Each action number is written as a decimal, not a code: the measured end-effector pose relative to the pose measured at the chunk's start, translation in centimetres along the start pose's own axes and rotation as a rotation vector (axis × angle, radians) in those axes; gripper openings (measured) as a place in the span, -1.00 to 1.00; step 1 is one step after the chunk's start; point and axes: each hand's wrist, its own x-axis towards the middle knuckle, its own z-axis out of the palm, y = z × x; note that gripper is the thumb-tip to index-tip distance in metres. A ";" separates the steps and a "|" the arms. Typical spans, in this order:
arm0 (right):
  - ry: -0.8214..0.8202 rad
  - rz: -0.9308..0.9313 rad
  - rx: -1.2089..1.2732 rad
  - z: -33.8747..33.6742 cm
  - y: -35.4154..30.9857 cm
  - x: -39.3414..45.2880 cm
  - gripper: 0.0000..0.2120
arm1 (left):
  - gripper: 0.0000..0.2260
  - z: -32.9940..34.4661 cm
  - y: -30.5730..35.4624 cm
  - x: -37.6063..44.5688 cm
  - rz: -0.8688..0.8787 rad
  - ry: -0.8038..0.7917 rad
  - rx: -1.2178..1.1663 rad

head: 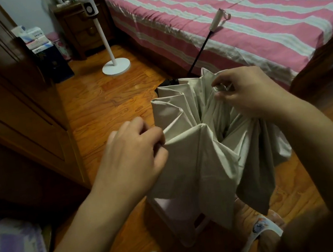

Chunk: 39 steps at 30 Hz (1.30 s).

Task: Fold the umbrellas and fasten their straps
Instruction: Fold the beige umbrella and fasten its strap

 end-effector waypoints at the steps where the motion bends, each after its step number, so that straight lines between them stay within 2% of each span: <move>1: 0.000 0.003 -0.003 -0.1 0.0 0.0 -0.76 | -0.77 0.2 -0.1 -0.1 -0.004 -0.057 -0.037; 4: 0.002 0.010 -0.012 0.0 0.0 0.1 -0.76 | -0.56 1.1 -0.4 -0.4 -0.009 -0.265 -0.245; 5: 0.006 0.009 -0.010 0.1 0.0 0.1 -0.76 | -0.51 1.5 -0.4 -0.3 0.009 -0.291 -0.286; 7: 0.013 0.007 0.005 0.4 0.0 0.2 -0.78 | -0.51 2.5 -0.3 0.0 0.036 -0.238 -0.360; 10: 0.012 0.006 0.015 0.5 -0.3 0.2 -0.78 | -0.71 3.8 0.0 0.6 0.030 -0.033 -0.479; 13: 0.022 0.004 -0.004 0.4 -0.5 0.0 -0.80 | -0.92 4.1 -0.2 0.7 0.058 0.082 -0.431; 15: 0.028 0.018 -0.017 0.2 -0.4 0.0 -0.81 | -0.91 3.7 -0.6 0.4 0.065 0.122 -0.392; 20: 0.014 0.070 -0.045 -0.3 -0.1 0.0 -0.72 | -0.89 1.9 -1.6 -0.2 -0.008 0.096 -0.361; 24: 0.002 0.065 -0.043 -0.3 -0.4 -0.1 -0.68 | -0.76 2.1 -2.2 -0.1 -0.019 0.107 -0.376; 27: -0.023 0.037 -0.016 -0.4 -0.6 0.0 -0.66 | -0.63 1.8 -1.8 0.0 -0.164 0.133 -0.503; 28: -0.038 0.027 -0.012 -0.4 -0.7 0.0 -0.67 | -0.64 1.7 -1.9 0.1 -0.230 0.130 -0.537; 31: -0.066 -0.002 -0.026 -0.3 -0.8 0.3 -0.69 | -0.85 1.5 -2.2 0.3 -0.331 0.122 -0.559; 36: -0.078 -0.024 0.020 -0.6 -1.0 -0.1 -0.72 | -0.86 2.2 -2.6 0.7 -0.437 0.130 -0.716; 38: -0.071 -0.028 0.030 -0.6 -1.1 -0.2 -0.73 | -0.90 2.6 -2.7 0.9 -0.500 0.195 -0.747; 39: -0.063 -0.029 0.033 -0.5 -1.1 -0.2 -0.73 | -0.92 2.5 -2.6 0.8 -0.503 0.260 -0.684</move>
